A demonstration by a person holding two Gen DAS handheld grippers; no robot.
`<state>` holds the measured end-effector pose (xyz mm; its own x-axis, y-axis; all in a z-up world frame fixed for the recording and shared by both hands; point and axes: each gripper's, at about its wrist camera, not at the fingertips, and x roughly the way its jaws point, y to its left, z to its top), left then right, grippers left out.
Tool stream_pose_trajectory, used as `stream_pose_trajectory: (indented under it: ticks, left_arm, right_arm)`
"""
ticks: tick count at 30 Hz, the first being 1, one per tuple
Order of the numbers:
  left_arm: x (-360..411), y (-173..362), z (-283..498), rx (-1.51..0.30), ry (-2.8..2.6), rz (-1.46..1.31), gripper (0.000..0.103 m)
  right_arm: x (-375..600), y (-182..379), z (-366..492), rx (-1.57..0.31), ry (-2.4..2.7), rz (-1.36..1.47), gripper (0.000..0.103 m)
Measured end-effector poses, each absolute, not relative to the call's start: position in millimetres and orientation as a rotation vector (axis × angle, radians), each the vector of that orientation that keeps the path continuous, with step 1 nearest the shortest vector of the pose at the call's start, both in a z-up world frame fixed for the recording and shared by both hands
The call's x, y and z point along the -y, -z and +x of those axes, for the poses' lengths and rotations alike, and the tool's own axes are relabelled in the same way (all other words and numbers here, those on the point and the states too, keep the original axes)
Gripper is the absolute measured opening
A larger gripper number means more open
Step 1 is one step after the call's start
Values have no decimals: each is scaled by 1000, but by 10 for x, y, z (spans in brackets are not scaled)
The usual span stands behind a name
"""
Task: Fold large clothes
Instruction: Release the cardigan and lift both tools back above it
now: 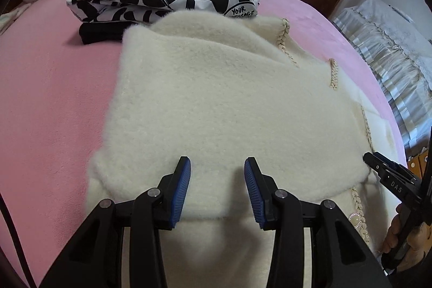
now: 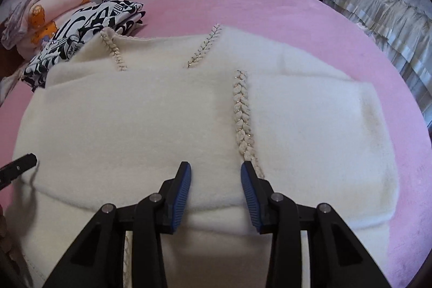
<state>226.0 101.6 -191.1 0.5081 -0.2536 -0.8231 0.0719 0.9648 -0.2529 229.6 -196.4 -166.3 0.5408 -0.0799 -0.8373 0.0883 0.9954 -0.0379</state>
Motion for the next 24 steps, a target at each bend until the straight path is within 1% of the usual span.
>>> stream_pose_trajectory:
  ticks: [2,4,6,9,13,15,17,24]
  left_arm:
    - [-1015,1901,2262,-1022,185,-183,41]
    - [-992,1900,2271,-1024,178,-178,43]
    - [-957,1891,2257,-1023,180,-180,50]
    - [-933,1864,2229,-1022,174,-170,57]
    - [-929,1796,2156,-1012,157,-163,64]
    - [-933,1752,2111,-1006,149,-166,70]
    - [-938,1704,2056,-1003,142,-169,71]
    - [-940,1470,1730,-982,133,-160,71]
  right_arm:
    - [1877,1668,2274,-989,122,-36,40]
    - [1818,1687,2271,-985,144,-60,40]
    - [1801,1687,2270,-985,159,-53,40]
    - [1878,1645,2256,-999,157,15,40]
    - [1909,1593,2210,-1017,155,64,40]
    - [1919,1570,2166,-1027,163,87,41]
    - [1942,1549,2097,-1035,177,106,44]
    - [2028,1468,1727,-1047,201,183,44]
